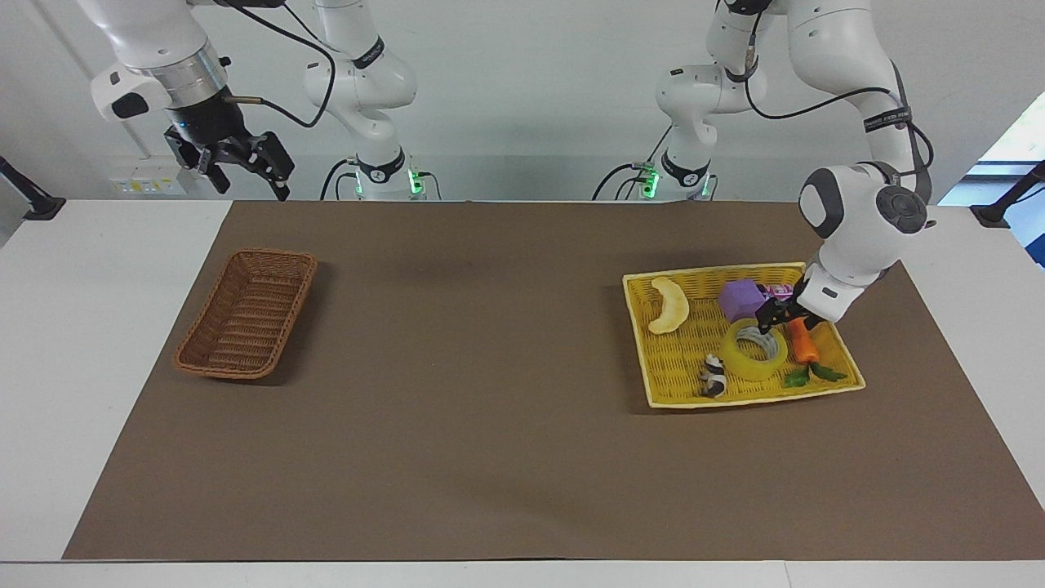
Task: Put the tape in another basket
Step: 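Reach the left gripper into the yellow basket and grasp the tape roll, then lift the tape with the left gripper while the right gripper reaches toward it, then grasp the tape with the right gripper while the left gripper releases it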
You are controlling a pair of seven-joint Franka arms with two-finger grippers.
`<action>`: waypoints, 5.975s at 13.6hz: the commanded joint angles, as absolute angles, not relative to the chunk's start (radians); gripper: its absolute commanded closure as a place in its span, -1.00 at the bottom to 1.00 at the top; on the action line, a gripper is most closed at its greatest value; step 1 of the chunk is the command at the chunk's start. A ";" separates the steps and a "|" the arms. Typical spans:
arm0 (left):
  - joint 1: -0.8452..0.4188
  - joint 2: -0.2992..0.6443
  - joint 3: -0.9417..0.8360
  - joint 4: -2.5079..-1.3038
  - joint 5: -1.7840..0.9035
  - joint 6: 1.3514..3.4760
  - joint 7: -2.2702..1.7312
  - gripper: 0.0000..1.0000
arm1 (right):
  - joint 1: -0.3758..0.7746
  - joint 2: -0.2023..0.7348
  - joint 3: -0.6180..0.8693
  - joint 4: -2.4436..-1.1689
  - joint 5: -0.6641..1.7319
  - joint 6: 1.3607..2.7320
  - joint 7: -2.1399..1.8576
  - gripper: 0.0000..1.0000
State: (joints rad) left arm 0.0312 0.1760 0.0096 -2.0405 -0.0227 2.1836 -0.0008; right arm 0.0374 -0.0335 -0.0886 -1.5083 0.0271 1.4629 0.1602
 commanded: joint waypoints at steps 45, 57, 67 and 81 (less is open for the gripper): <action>-0.202 0.152 -0.087 -1.583 -0.196 1.585 -0.365 1.00 | 0.317 0.003 -0.063 -1.666 0.465 1.886 0.894 -1.00; -0.339 0.133 -0.167 -1.661 -0.374 1.764 -0.461 1.00 | 0.515 0.072 -0.063 -1.784 0.555 2.128 0.689 -1.00; -0.354 0.135 -0.167 -1.698 -0.503 1.879 -0.422 1.00 | 0.514 0.043 -0.063 -1.842 0.581 2.080 0.529 -0.59; -0.344 0.100 -0.161 -1.689 -0.492 1.864 -0.436 -1.00 | 0.482 0.044 -0.071 -1.819 0.575 2.000 0.543 1.00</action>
